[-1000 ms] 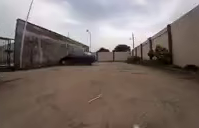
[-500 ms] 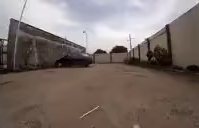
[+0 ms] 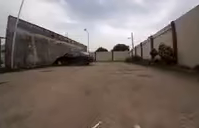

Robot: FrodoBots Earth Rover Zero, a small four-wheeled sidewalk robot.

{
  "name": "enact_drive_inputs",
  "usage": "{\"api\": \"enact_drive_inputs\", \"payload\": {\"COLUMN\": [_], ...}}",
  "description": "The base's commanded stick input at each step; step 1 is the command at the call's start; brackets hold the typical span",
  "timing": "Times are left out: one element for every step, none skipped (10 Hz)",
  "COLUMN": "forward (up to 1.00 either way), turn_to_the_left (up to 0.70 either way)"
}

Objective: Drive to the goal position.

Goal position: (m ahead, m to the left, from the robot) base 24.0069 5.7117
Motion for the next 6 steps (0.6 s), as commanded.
{"api": "enact_drive_inputs", "payload": {"forward": [0.70, 0.70, 0.70, 0.70, 0.70, 0.70], "turn_to_the_left": [-0.33, -0.35, -0.22, 0.00, 0.00, 0.00]}}
